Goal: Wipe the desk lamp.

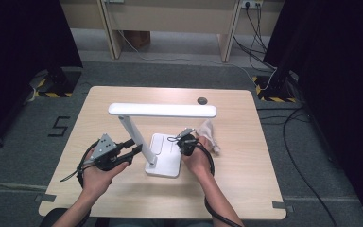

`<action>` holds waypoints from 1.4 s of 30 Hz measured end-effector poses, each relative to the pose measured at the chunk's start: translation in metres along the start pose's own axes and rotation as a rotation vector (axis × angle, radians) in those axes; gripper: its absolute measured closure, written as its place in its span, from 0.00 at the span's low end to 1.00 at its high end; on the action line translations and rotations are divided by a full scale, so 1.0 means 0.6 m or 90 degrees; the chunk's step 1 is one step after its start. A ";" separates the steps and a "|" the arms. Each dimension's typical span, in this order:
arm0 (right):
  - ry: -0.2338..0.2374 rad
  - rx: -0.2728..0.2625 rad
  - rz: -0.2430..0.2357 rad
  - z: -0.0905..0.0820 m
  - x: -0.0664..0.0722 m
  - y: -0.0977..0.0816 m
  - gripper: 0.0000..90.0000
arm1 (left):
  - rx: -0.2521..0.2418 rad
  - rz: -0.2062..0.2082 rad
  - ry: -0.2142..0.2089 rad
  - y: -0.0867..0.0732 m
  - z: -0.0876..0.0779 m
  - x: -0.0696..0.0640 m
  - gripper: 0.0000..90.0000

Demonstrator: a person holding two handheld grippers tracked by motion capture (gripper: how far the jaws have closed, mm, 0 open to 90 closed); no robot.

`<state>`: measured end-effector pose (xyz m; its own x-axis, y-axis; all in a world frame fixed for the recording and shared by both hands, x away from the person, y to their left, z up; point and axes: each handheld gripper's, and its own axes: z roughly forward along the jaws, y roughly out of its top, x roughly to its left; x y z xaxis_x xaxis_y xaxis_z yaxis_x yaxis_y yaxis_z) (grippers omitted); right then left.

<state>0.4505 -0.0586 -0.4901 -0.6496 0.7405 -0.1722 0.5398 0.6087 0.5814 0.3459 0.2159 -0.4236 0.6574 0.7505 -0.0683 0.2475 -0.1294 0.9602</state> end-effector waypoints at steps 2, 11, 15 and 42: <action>0.004 -0.006 0.001 -0.002 -0.001 -0.003 0.84 | 0.003 -0.001 -0.003 -0.001 -0.002 0.000 0.66; 0.010 -0.027 0.015 -0.020 -0.005 -0.013 0.73 | 0.010 0.006 -0.006 -0.007 -0.027 0.000 0.58; 0.013 -0.036 0.017 -0.032 -0.008 -0.015 0.70 | 0.018 0.008 -0.007 -0.014 -0.034 0.003 0.56; -0.001 -0.079 0.009 -0.104 -0.015 -0.061 0.63 | 0.059 -0.029 0.051 -0.068 -0.068 0.068 0.51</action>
<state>0.4032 -0.1056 -0.4602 -0.6418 0.7490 -0.1643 0.4784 0.5585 0.6776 0.3336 0.2779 -0.4546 0.5858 0.8060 -0.0849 0.3429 -0.1516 0.9270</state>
